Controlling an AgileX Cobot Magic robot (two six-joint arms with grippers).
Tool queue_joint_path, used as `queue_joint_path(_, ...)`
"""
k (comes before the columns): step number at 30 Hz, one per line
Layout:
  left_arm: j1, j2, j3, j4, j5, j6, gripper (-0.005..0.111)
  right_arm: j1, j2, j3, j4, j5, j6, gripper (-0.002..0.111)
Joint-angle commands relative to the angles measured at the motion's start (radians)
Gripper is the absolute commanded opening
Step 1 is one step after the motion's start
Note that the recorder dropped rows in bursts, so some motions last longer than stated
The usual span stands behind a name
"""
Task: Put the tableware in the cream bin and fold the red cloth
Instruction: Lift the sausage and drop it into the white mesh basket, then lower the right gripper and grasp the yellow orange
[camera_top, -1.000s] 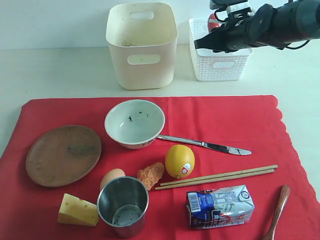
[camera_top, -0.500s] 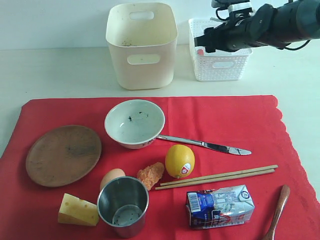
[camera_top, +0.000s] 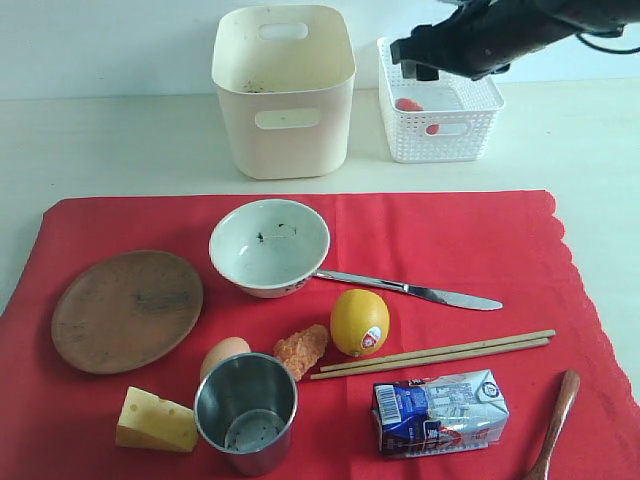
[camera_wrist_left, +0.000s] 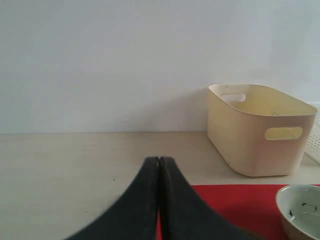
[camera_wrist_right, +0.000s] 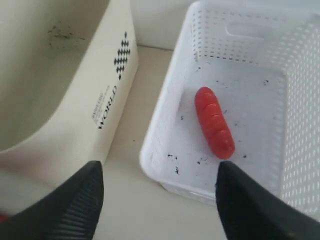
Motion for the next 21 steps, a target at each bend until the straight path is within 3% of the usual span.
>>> queue_joint_path(1, -0.005, -0.006, 0.003, -0.004, 0.004, 0.002, 0.002, -0.006, -0.105, -0.007, -0.010, 0.160, -0.001, 0.053)
queue_joint_path(6, -0.005, -0.006, 0.003, -0.004, 0.004, 0.002, 0.002, 0.003, -0.180, -0.001, -0.026, 0.399, -0.001, 0.034)
queue_joint_path(13, -0.005, -0.006, 0.003, -0.004, 0.004, 0.002, 0.002, 0.069, -0.315, 0.152, -0.026, 0.499, 0.035, 0.005)
queue_joint_path(16, -0.005, -0.006, 0.003, -0.004, 0.004, 0.002, 0.002, 0.126, -0.349, 0.222, -0.026, 0.484, 0.046, 0.000)
queue_joint_path(21, -0.005, -0.006, 0.003, -0.004, 0.004, 0.002, 0.002, 0.304, -0.360, 0.378, -0.035, 0.377, 0.112, 0.001)
